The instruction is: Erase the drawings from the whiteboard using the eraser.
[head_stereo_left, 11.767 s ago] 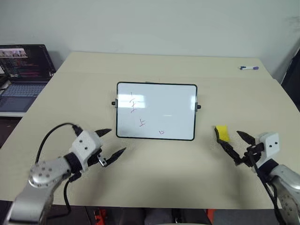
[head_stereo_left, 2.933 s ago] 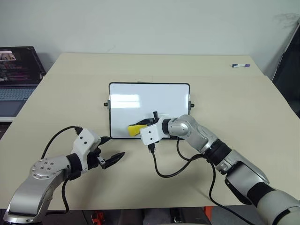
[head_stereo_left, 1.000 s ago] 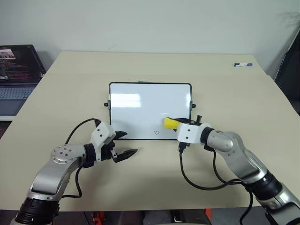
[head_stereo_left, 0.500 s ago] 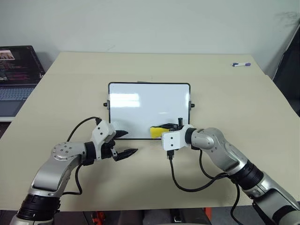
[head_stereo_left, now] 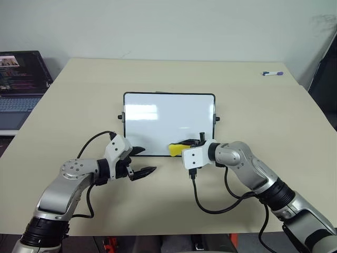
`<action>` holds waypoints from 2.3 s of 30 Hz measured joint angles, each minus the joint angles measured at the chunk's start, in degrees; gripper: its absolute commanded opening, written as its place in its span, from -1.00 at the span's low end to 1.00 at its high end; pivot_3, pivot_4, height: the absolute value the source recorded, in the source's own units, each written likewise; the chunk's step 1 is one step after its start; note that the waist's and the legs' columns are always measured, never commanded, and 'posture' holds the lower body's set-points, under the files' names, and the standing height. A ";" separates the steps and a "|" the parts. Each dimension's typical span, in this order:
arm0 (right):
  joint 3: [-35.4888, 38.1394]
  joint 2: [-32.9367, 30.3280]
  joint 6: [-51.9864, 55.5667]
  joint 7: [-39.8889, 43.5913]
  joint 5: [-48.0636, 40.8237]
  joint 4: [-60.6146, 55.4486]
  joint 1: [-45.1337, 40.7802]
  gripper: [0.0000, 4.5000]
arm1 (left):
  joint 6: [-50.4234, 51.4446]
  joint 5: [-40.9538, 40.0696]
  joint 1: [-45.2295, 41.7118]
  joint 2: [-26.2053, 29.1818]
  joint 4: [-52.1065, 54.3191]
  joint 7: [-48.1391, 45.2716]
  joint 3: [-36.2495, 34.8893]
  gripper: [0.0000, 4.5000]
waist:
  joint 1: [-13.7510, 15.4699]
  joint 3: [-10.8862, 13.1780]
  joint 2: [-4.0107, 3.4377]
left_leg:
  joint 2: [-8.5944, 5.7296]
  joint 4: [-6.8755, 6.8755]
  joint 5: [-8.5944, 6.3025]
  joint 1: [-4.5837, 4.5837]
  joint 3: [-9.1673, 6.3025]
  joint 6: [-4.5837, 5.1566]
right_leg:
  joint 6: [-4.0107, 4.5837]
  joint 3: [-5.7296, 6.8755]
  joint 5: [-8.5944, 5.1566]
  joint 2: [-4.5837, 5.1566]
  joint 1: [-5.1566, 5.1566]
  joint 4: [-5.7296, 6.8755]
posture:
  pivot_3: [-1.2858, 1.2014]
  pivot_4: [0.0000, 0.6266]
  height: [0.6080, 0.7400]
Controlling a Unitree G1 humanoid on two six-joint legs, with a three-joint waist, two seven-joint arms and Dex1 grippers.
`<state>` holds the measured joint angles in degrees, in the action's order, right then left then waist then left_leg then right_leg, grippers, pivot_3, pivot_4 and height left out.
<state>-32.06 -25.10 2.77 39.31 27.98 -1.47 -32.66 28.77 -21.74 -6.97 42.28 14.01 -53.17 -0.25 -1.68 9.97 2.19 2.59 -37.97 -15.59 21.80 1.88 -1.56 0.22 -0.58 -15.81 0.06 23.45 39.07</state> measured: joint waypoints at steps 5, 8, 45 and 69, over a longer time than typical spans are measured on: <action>5.38 2.98 1.52 -4.98 -0.86 1.31 -0.68 -0.42 | 0.66 -0.27 -0.11 0.00 0.27 0.01 0.00 1.00 | 0.01 0.00 0.00 | 0.00 0.00 0.00 0.03 0.00 0.00 | -0.01 -0.01 0.01 0.00 0.01 -0.02 | 0.03 -0.52 1.00; 7.51 3.43 2.67 -5.75 -2.15 0.37 0.05 -0.42 | 0.79 -0.50 -0.09 0.01 0.32 -0.04 0.00 1.00 | 0.11 0.00 0.00 | -0.01 0.02 0.00 0.09 -0.01 0.00 | -0.01 0.00 0.01 0.01 0.03 -0.05 | 0.03 -0.52 1.00; 42.50 20.03 47.99 -32.06 -28.80 -23.38 26.04 -0.42 | -10.76 15.56 -40.36 -19.91 -19.38 -15.33 30.41 1.00 | -0.09 0.00 -0.05 | -0.06 0.04 -0.01 0.20 0.04 0.01 | -0.40 -0.31 -0.16 -0.47 0.14 -0.10 | 0.03 -0.52 1.00; 34.40 16.59 28.39 -22.91 -39.86 -37.71 40.99 0.98 | 3.33 8.00 -16.69 -22.69 0.03 11.13 0.45 1.00 | -0.16 -0.02 -0.13 | 0.13 0.06 -0.02 0.09 -0.01 -0.01 | -0.46 -0.26 -0.19 -0.30 0.08 -0.03 | 0.03 -0.52 1.00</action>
<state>2.34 -8.51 31.16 16.41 -11.88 -39.19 8.33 32.10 -13.74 -23.66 19.59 14.04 -42.04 0.19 -1.83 9.95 2.06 2.72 -37.91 -15.61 21.89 1.86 -1.58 -0.24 -0.84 -15.99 -0.24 23.52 39.04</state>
